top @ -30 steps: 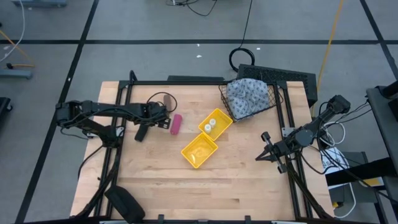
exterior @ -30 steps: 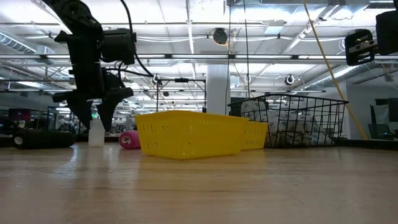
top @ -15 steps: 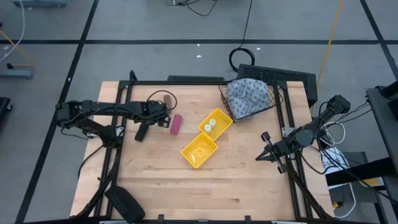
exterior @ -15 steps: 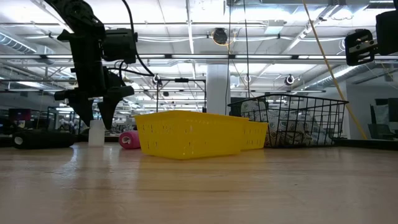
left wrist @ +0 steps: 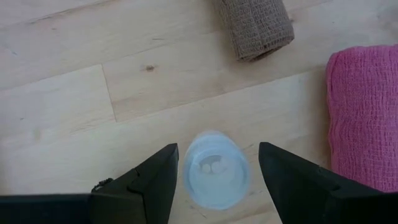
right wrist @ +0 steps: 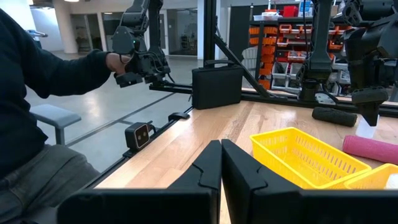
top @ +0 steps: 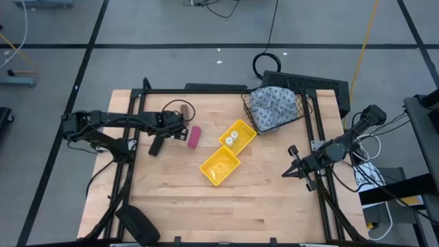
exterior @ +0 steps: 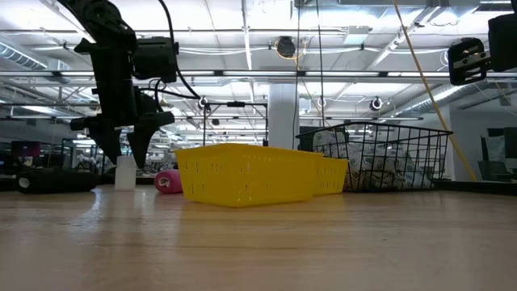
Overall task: Pick & place medical supplies in basket/bin
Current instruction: Put the white pill bottle into the top yellow basket
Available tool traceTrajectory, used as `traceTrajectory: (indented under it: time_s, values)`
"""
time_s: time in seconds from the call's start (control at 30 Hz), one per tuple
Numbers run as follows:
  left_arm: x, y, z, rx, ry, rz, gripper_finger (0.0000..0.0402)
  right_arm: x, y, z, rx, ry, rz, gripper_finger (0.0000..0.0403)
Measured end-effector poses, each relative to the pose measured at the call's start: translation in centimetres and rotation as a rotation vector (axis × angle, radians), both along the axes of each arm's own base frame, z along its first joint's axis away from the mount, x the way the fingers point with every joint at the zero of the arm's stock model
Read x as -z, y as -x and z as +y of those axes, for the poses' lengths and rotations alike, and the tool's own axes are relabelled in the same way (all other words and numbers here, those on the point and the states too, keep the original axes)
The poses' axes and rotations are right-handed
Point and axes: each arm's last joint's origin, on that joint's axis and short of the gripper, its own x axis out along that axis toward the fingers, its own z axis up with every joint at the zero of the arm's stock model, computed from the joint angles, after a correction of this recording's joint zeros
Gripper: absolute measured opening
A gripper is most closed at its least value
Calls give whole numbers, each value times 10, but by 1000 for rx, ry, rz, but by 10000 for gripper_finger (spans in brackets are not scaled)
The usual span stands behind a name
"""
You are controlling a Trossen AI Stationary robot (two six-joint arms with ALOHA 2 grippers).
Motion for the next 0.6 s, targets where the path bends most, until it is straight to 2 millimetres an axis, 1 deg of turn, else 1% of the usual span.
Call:
traceTrajectory:
  time_s: [0.1, 0.27, 0.37, 0.47, 0.6]
  values:
    - [0, 0, 0, 0, 0, 0, 215, 0, 0, 0, 0, -1, 0, 0]
    - [0, 0, 0, -4, 0, -2, 165, 0, 0, 0, 0, 0, 0, 0]
    - [0, 0, 0, -26, 1, -13, 144, 0, 0, 0, 0, -1, 0, 0]
    - [-1, -2, 1, -13, -4, -23, 143, 0, 0, 0, 0, 0, 0, 0]
    - [-2, -6, 0, 15, -20, -56, 157, 0, 0, 0, 0, 0, 0, 0]
